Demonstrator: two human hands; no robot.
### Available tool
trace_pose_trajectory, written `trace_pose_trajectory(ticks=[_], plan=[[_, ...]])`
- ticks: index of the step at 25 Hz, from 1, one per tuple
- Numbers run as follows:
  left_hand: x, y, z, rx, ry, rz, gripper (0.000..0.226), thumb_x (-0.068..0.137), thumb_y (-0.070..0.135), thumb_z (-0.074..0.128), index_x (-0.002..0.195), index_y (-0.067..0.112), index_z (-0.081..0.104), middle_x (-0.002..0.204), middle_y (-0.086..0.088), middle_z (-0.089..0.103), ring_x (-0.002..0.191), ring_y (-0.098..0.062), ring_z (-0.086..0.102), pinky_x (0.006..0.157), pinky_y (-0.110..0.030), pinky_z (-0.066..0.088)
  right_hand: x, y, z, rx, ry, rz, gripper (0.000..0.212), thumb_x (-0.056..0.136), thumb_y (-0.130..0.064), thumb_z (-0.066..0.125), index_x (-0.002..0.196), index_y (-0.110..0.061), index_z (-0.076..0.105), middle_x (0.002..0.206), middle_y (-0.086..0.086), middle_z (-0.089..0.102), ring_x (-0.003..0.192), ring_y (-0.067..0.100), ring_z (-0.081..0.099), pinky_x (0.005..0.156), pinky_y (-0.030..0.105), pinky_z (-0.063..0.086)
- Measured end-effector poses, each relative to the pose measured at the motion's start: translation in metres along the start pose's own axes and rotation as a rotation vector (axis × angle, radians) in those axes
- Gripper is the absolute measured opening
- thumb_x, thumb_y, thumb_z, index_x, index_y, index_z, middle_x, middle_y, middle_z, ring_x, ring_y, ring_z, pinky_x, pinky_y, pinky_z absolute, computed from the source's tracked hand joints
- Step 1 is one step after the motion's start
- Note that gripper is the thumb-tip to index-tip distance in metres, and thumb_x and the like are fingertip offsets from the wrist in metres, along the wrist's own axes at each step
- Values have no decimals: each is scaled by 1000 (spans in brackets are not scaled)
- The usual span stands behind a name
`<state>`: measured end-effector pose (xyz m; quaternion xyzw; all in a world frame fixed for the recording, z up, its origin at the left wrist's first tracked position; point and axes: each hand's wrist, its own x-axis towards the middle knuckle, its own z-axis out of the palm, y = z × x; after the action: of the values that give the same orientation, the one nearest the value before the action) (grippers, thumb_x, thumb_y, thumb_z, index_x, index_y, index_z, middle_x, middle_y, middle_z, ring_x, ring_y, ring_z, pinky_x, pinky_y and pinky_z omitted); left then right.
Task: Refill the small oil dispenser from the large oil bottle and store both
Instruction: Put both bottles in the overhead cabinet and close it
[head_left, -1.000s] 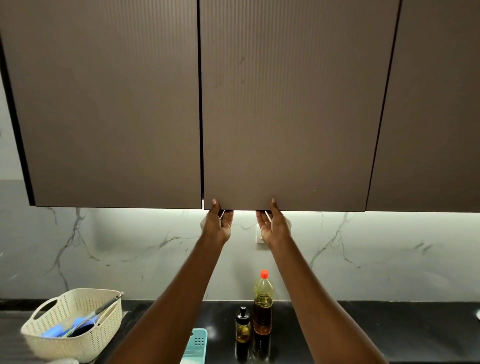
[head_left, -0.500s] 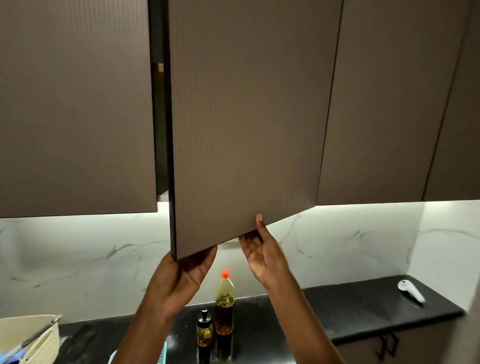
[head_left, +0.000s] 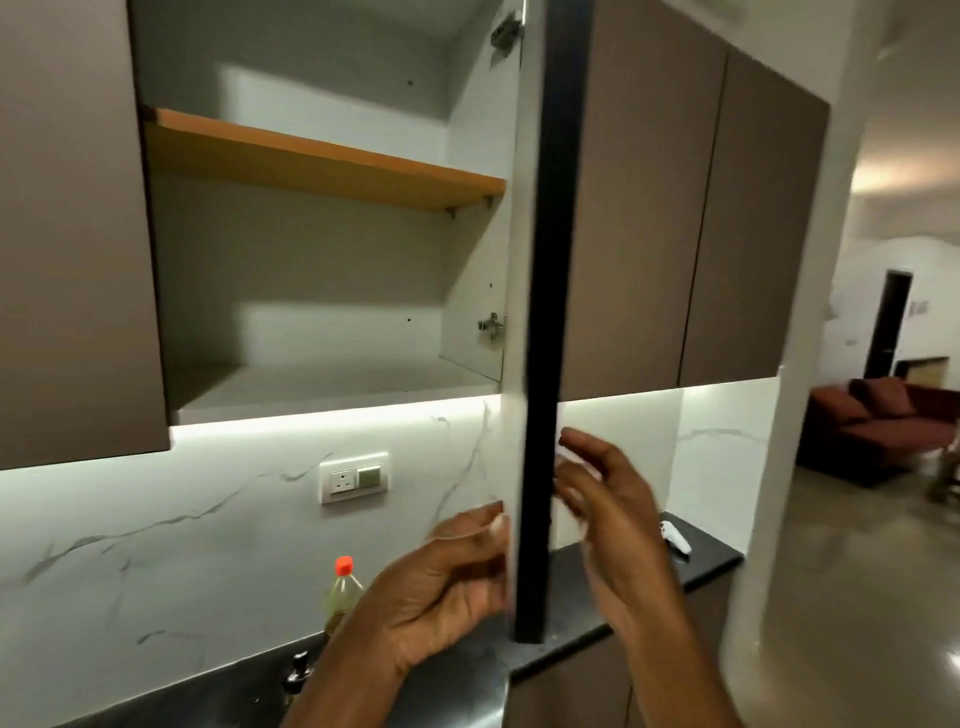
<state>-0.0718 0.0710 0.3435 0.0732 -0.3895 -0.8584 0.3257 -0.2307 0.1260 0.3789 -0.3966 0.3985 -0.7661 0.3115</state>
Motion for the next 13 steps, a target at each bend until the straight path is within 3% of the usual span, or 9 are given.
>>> trace_pose_trajectory(ticks=[1, 4, 7, 10, 13], plan=[[13, -14, 10, 46, -57, 10, 81, 54, 3, 105, 126, -11, 70, 130, -36, 67, 99, -37, 76, 80, -45, 66, -11, -19, -12, -25, -17, -85, 30, 97, -25, 66, 124, -16, 74, 127, 7, 75, 122, 25, 70, 111, 47, 53], [53, -51, 43, 121, -138, 1, 77, 74, 11, 96, 140, -5, 61, 138, -27, 68, 123, -39, 70, 89, -47, 64, -45, -73, -47, 40, -53, -161, 51, 97, -54, 43, 112, -27, 83, 123, 7, 78, 114, 22, 75, 91, 34, 62], [89, -81, 70, 135, -54, 16, 71, 77, 4, 88, 141, 0, 58, 135, -20, 71, 123, -36, 71, 89, -50, 65, -58, -93, -76, 40, -11, -203, 58, 91, -67, 46, 123, -32, 80, 129, 6, 76, 119, 25, 73, 89, 34, 63], [121, -102, 93, 144, 5, 25, 65, 81, 0, 87, 139, 6, 58, 131, -16, 74, 119, -34, 74, 92, -52, 64, -42, -90, -105, -254, 211, -360, 36, 97, -37, 61, 131, -40, 71, 127, -10, 76, 117, 10, 72, 93, 25, 60], [148, -117, 105, 139, 37, 43, 65, 82, -1, 88, 139, 13, 57, 134, -13, 72, 122, -32, 72, 93, -53, 64, -15, -80, -125, -343, 402, -450, 45, 98, -15, 71, 141, -28, 65, 122, -13, 76, 115, 8, 72, 85, 14, 59]])
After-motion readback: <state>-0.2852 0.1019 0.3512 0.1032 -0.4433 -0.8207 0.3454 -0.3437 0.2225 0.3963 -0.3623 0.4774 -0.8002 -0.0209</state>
